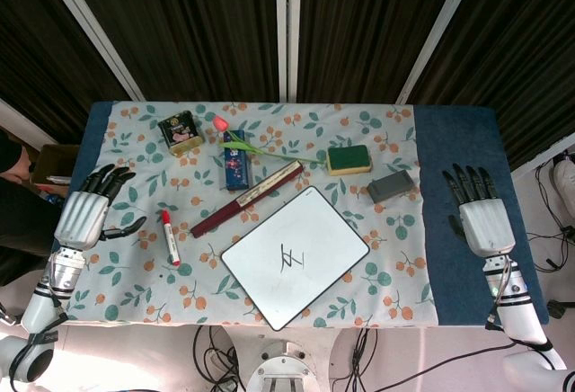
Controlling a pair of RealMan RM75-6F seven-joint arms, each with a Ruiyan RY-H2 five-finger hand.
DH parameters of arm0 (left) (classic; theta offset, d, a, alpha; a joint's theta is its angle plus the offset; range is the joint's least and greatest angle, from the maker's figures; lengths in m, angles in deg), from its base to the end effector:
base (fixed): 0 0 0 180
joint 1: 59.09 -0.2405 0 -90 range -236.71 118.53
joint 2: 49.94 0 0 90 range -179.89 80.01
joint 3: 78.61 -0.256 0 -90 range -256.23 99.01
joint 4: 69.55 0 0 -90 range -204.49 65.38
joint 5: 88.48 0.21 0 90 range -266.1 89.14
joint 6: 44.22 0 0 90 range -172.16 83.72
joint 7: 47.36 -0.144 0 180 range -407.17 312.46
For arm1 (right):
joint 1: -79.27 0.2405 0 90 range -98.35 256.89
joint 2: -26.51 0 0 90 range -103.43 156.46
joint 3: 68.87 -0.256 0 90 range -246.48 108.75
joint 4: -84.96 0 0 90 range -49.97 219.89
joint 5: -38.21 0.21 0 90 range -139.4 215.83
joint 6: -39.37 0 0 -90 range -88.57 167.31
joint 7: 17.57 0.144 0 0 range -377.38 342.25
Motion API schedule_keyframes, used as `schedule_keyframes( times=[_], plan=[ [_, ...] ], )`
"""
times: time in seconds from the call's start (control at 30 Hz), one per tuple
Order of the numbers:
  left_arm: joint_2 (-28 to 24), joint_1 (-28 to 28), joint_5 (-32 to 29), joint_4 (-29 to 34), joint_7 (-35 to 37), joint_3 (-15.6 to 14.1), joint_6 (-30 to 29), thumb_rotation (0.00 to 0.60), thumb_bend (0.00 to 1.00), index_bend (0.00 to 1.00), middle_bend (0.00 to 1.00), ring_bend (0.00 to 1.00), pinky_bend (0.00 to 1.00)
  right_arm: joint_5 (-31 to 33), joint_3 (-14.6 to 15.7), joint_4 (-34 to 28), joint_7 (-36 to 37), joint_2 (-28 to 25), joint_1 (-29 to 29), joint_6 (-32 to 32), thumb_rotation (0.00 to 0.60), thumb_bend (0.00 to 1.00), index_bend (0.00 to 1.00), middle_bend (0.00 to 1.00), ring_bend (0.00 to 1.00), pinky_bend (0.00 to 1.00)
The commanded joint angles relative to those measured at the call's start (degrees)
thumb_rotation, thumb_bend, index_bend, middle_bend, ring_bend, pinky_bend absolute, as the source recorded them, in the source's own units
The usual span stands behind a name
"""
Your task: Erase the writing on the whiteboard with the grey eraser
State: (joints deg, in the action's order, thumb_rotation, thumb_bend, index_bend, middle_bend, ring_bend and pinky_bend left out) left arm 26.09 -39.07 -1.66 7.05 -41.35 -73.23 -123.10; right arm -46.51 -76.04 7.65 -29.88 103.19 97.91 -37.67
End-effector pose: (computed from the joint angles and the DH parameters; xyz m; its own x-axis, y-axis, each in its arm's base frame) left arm -0.2840 0.2759 0.1086 0.3604 -0.0319 0.9323 0.9036 -0.2364 -0.3573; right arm -0.2899 -0.2749 0.1061 0.6043 0.0716 0.7936 -0.7778 -0.1631 0.6070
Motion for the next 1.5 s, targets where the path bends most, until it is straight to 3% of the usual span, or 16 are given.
schedule_keyframes(
  times=[0.03,0.5,0.8,0.97,1.23,1.5],
  plan=[
    [0.0,0.0,0.0,0.1,-0.1,0.0,-0.1,0.119,0.16,0.16,0.13,0.08,0.18,0.0,0.1,0.1,0.1,-0.1,0.0,0.0,0.6,0.25,0.0,0.0,0.0,0.0],
    [-0.1,0.4,0.1,0.6,-0.3,0.2,0.3,0.118,0.16,0.16,0.13,0.08,0.18,0.8,-0.1,0.3,0.0,-0.3,1.7,2.8,0.6,0.25,0.0,0.0,0.0,0.0],
    [-0.5,0.7,0.2,1.6,-1.2,0.0,0.6,0.118,0.16,0.16,0.13,0.08,0.18,6.6,-1.4,-0.2,-4.3,-2.1,10.0,19.7,0.6,0.25,0.0,0.0,0.0,0.0],
    [-0.3,0.3,-0.1,1.7,-1.1,-0.1,0.4,0.12,0.16,0.16,0.13,0.08,0.18,11.4,-2.8,3.0,-6.3,0.0,14.7,27.4,0.6,0.25,0.0,0.0,0.0,0.0],
    [-1.0,0.2,0.0,2.6,-1.7,-0.5,0.8,0.116,0.16,0.16,0.13,0.08,0.18,12.3,-3.4,10.0,-2.3,4.9,18.6,31.0,0.6,0.26,0.0,0.01,0.0,0.0],
    [-1.8,0.2,-0.4,3.4,-2.2,-0.6,1.5,0.116,0.16,0.16,0.13,0.08,0.18,12.4,-2.7,13.3,-0.3,7.8,20.8,33.0,0.6,0.28,0.0,0.1,0.0,0.01]
  ],
)
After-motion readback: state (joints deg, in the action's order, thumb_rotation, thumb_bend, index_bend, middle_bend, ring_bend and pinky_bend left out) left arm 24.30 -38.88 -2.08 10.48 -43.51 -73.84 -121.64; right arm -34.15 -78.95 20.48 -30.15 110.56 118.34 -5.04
